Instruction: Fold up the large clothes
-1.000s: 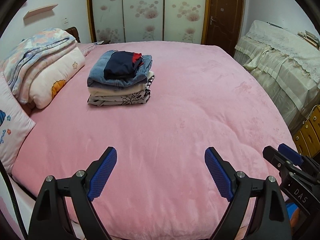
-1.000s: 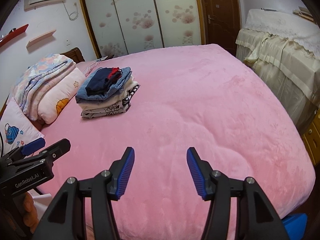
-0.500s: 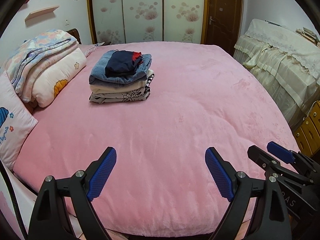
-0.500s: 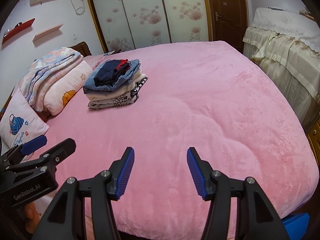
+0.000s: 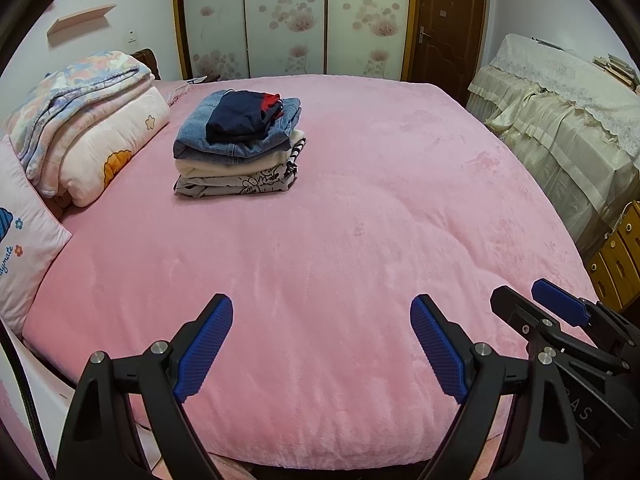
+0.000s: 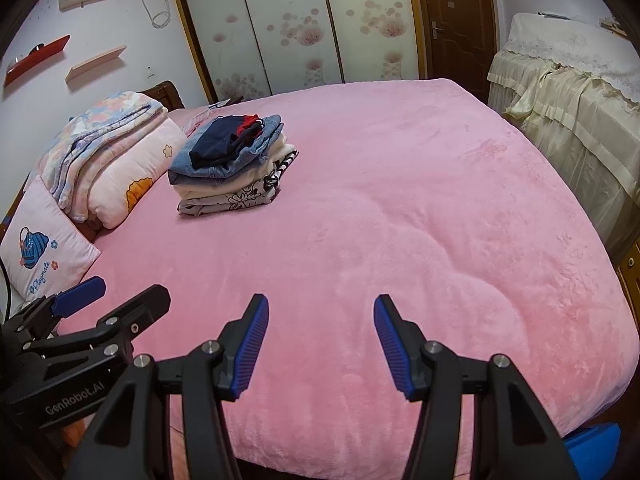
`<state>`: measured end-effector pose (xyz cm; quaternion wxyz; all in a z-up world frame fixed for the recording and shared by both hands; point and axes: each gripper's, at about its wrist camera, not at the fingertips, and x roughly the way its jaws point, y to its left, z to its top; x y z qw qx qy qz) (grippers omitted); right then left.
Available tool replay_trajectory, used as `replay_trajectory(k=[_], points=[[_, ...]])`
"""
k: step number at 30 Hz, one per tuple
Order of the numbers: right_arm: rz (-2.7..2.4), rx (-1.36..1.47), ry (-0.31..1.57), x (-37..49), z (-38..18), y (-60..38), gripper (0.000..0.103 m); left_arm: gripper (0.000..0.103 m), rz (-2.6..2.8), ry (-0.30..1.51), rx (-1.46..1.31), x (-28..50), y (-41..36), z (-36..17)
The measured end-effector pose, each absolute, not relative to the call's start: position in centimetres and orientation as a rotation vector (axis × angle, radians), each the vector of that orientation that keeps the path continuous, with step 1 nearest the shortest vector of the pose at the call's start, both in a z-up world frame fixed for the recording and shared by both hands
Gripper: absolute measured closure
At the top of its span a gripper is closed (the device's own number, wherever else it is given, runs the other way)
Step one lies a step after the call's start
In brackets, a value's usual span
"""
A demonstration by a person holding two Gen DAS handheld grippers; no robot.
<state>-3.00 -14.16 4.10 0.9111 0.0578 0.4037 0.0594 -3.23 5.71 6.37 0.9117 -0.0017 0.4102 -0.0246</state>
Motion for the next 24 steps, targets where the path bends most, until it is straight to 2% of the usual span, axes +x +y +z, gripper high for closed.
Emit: replay_trajectory(k=[24], points=[[0.12,0.119,0.843,-2.82,3.43,-14.18,0.048,0.014,-0.05,0.865,-0.018,-3.37,5.55,5.64]])
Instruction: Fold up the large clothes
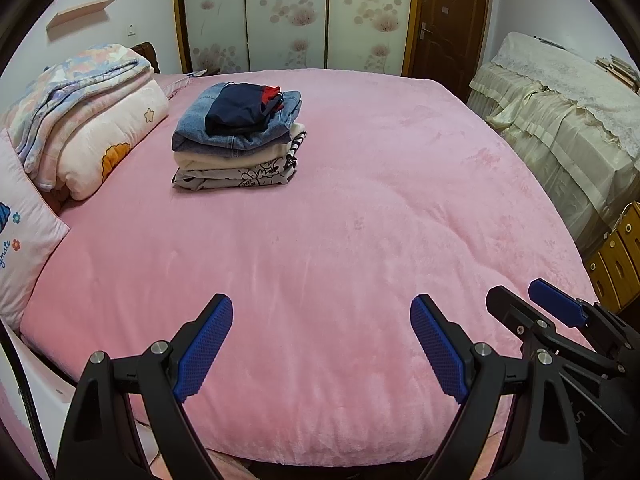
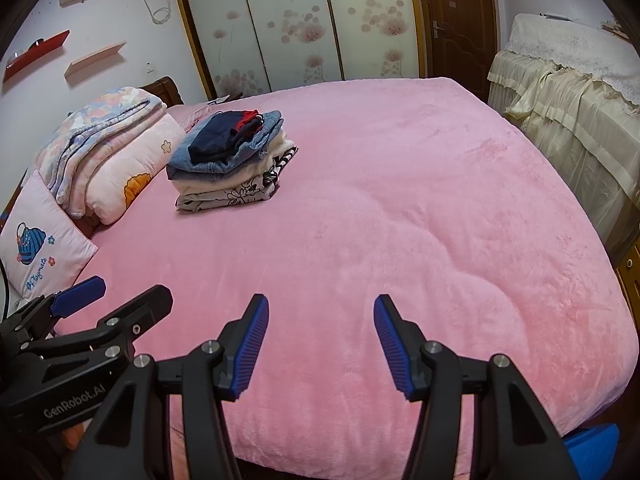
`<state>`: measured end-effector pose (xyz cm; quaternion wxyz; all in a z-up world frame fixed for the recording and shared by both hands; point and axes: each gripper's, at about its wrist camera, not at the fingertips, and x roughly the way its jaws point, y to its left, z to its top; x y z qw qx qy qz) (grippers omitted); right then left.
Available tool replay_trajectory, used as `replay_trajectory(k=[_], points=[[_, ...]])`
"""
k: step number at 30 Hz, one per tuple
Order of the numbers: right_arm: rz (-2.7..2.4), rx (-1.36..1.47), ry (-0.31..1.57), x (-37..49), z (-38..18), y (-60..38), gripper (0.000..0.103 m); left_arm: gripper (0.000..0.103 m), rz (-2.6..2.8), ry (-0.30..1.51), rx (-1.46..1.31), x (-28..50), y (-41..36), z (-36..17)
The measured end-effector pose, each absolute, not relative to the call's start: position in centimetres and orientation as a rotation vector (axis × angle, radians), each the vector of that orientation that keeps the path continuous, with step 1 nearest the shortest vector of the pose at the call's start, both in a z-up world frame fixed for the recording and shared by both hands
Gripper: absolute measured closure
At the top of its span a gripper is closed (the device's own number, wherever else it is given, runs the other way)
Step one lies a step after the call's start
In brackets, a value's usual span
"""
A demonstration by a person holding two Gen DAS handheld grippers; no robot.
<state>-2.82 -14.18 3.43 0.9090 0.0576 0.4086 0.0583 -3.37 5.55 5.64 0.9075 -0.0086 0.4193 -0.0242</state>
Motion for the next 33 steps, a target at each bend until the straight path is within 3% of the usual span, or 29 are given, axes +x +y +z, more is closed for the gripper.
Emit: replay_trajectory(k=[33], points=[[0.105,0.111,0.868,-2.5,2.1,-14.1,0.048,0.014,-0.044,0.908,-0.018,-2.9,5.9,4.8]])
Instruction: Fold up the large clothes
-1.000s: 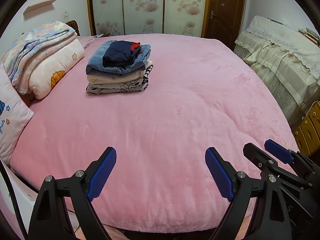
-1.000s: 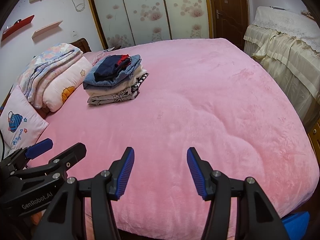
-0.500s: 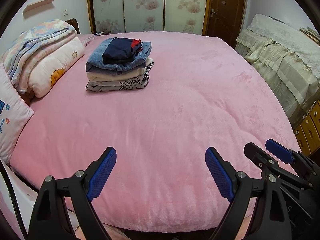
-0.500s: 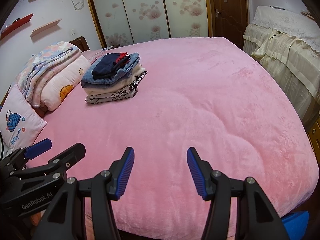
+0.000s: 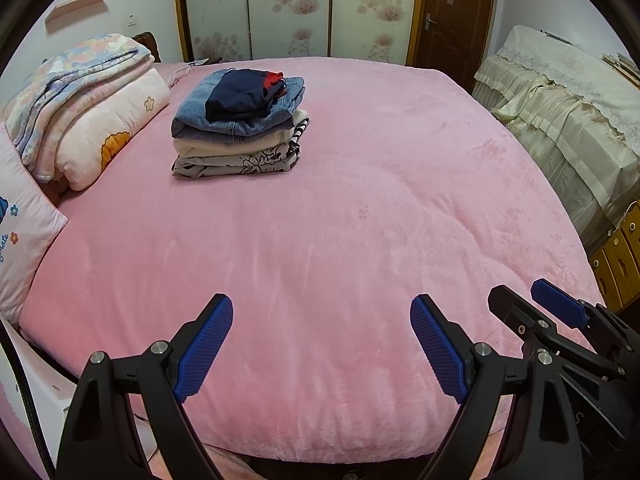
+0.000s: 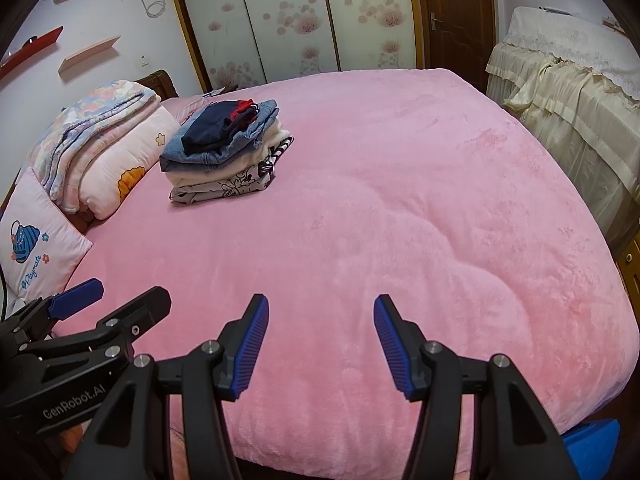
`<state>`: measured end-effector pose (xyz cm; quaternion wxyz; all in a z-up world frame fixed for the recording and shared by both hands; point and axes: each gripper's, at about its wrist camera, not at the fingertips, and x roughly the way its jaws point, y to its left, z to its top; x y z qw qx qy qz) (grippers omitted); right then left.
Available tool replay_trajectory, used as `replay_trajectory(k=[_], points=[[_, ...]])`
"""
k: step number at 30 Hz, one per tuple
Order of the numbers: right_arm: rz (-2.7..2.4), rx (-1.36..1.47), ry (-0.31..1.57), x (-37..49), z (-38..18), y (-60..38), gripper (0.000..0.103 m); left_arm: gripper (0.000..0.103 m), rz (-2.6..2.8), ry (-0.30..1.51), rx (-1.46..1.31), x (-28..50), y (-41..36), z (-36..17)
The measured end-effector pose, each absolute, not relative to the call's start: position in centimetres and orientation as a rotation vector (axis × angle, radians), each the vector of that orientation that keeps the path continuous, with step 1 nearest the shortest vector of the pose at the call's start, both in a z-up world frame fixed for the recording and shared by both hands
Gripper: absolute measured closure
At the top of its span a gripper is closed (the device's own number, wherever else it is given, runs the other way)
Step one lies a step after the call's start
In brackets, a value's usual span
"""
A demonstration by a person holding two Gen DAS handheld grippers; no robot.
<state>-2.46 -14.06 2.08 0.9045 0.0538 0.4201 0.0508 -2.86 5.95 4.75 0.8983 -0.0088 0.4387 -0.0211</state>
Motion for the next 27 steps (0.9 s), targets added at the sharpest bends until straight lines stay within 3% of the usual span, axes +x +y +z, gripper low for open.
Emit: replay_trajectory(k=[27], points=[[0.1,0.108,0.88,-2.5,1.18,-13.59,0.048,0.014,-0.043,0.923,-0.015,-2.76,6.21,4.19]])
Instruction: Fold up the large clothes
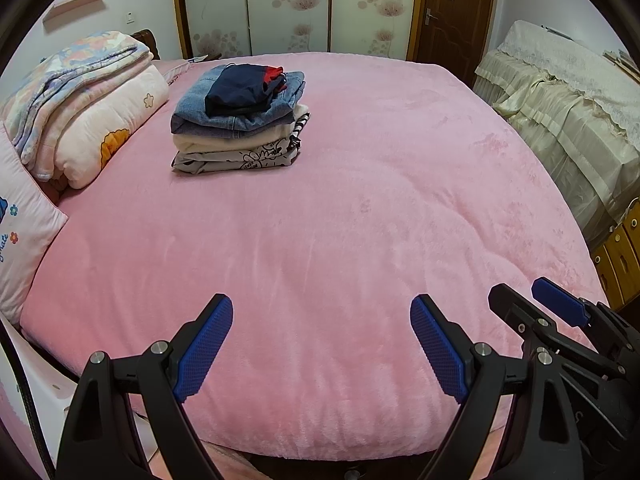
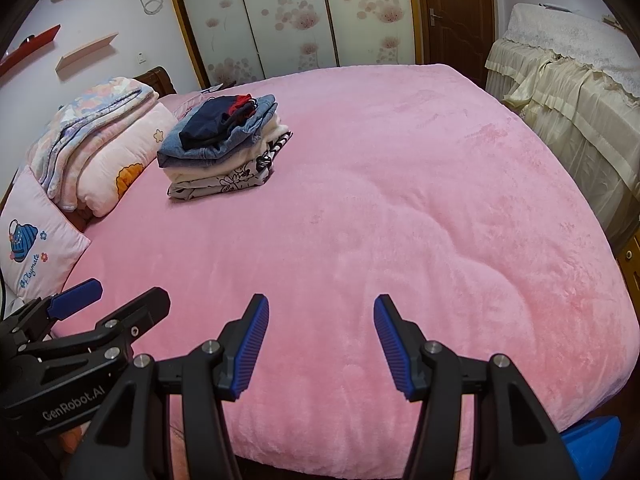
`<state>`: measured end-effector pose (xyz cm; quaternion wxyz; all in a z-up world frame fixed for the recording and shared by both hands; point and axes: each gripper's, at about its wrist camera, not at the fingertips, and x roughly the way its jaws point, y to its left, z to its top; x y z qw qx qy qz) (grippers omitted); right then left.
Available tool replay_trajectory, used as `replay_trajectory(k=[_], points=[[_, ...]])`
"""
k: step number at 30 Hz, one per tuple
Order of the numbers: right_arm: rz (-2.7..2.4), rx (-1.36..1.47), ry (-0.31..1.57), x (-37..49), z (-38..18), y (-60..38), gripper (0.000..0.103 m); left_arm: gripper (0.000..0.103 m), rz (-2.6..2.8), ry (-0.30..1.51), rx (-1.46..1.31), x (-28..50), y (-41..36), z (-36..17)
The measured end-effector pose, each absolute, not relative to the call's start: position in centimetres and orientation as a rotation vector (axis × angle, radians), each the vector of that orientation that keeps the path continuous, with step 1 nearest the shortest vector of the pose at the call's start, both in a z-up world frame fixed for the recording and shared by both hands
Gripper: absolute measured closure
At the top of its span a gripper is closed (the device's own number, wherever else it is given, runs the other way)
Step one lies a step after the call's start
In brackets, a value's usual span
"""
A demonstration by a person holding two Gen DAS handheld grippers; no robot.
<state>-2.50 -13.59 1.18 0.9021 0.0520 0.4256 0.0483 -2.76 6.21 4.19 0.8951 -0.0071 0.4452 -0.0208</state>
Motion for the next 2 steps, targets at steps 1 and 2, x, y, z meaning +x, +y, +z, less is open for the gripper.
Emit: replay_trajectory(k=[1,2], points=[[0.099,0.106,0.881,-2.61,1.06,-13.6,0.048,0.014,-0.045,0.924,-0.016,-2.72,6.14,4.25],[0.1,0.107,0.881,-2.52,1.16,-13.57,0.048,0.014,-0.045,0.928,-0.017,-2.76,6.23,4.15]])
